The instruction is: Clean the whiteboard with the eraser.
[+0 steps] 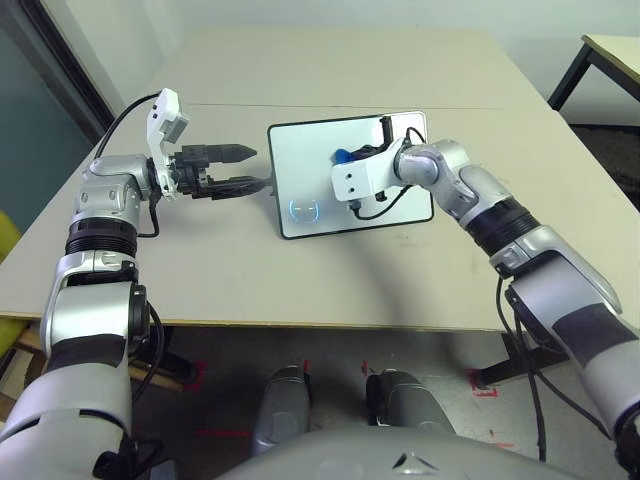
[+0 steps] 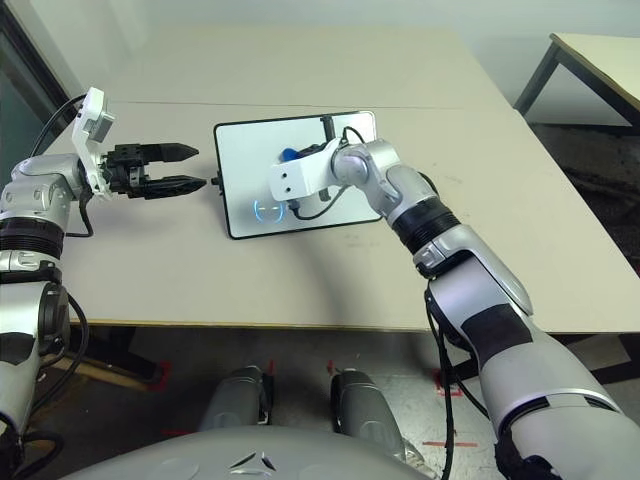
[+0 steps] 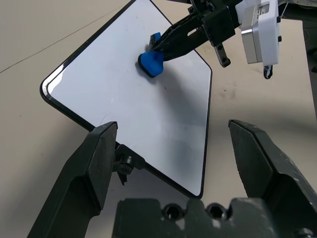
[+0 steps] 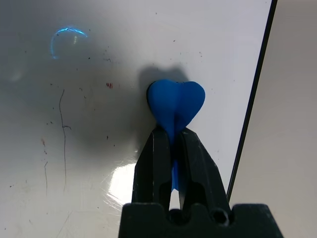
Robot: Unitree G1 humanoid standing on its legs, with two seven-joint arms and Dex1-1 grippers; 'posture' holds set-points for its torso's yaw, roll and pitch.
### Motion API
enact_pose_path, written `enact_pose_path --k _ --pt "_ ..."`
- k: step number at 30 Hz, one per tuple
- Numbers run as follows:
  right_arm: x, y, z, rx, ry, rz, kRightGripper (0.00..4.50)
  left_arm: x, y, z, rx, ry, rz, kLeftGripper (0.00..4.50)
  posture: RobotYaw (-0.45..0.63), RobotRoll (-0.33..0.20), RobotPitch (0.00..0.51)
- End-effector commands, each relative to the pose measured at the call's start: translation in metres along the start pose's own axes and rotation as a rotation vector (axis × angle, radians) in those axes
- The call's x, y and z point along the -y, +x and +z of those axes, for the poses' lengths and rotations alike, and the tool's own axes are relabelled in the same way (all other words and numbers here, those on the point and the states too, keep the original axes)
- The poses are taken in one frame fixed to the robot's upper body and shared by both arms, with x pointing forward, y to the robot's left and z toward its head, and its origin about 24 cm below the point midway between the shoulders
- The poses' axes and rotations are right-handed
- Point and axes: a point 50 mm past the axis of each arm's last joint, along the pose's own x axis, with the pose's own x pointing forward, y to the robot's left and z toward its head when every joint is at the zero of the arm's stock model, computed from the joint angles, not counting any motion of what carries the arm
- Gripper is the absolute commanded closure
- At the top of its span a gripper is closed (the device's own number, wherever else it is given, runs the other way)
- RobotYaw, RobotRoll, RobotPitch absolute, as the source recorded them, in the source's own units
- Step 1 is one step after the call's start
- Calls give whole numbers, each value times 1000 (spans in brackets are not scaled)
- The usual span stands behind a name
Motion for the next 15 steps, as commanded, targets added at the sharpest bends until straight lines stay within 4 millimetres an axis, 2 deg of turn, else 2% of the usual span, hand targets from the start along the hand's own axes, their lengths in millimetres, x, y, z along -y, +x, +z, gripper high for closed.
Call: enact_pose_path --k 1,6,12,15 --pt "-4 -2 -10 -39 -8 37 4499 0 0 1 -14 7 2 0 165 0 34" --pt "-7 -13 -30 -96 -3 36 4499 0 -1 1 -15 7 3 0 154 0 34" --pt "-5 -36 -55 -162 38 18 4499 -1 3 1 -12 5 -1 0 148 0 31" --pt "-5 -53 -64 -159 159 -1 4499 -1 3 2 -11 7 -3 0 148 0 31"
